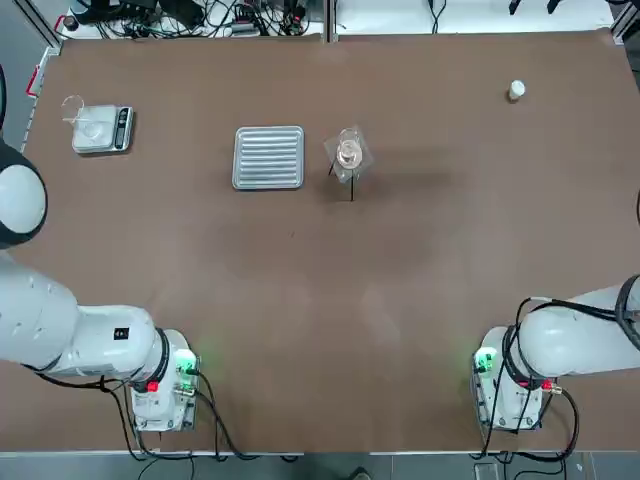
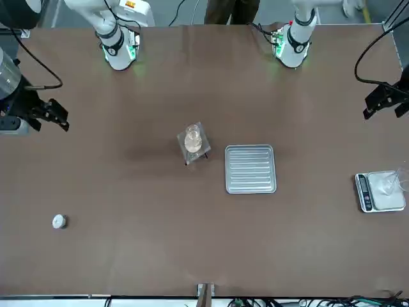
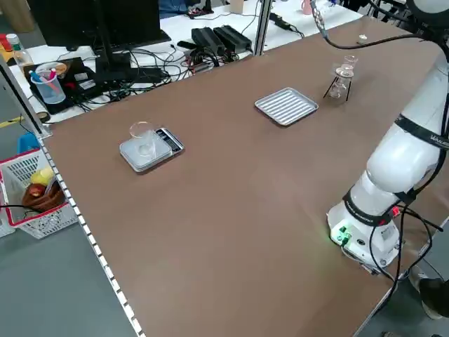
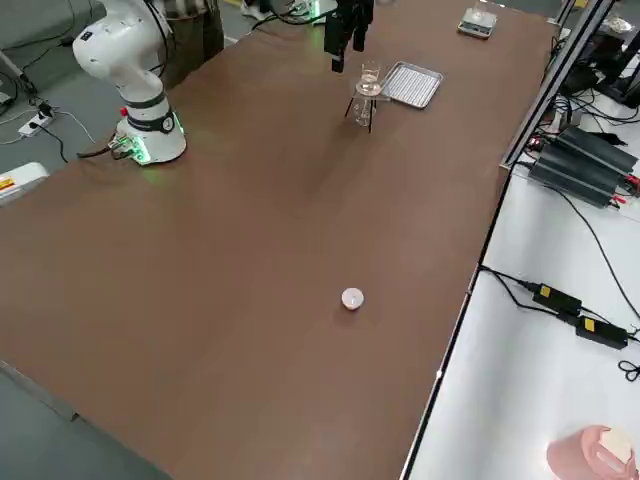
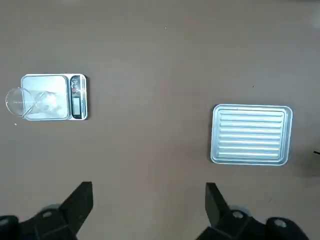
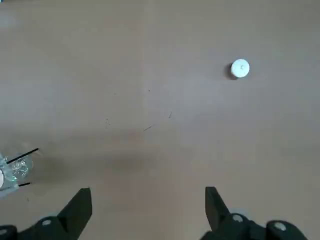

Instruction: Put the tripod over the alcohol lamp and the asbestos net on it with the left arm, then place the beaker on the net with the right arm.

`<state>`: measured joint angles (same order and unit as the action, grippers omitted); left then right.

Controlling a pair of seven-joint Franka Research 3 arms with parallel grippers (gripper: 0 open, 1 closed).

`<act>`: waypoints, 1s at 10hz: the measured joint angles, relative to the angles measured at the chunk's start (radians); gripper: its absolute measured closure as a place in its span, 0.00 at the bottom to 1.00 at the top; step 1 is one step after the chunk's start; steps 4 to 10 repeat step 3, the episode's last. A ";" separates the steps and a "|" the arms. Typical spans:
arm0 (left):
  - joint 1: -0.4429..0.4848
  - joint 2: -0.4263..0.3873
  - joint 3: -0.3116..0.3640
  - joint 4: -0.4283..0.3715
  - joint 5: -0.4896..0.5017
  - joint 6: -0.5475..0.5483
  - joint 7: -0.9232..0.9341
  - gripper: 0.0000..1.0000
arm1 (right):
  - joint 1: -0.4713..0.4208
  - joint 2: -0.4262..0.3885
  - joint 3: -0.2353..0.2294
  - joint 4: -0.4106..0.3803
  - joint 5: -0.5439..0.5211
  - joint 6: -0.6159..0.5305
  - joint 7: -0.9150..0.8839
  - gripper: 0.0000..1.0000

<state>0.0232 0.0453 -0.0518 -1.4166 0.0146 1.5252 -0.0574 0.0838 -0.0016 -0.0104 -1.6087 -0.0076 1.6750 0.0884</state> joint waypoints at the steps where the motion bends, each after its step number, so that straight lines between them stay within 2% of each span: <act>1: 0.000 0.000 0.000 0.000 0.000 0.000 0.000 0.01 | 0.003 0.000 0.000 0.000 0.000 0.003 0.000 0.00; 10: 0.000 -0.001 0.000 0.000 0.000 0.000 0.000 0.01 | 0.008 -0.004 0.000 0.003 0.000 0.008 0.000 0.00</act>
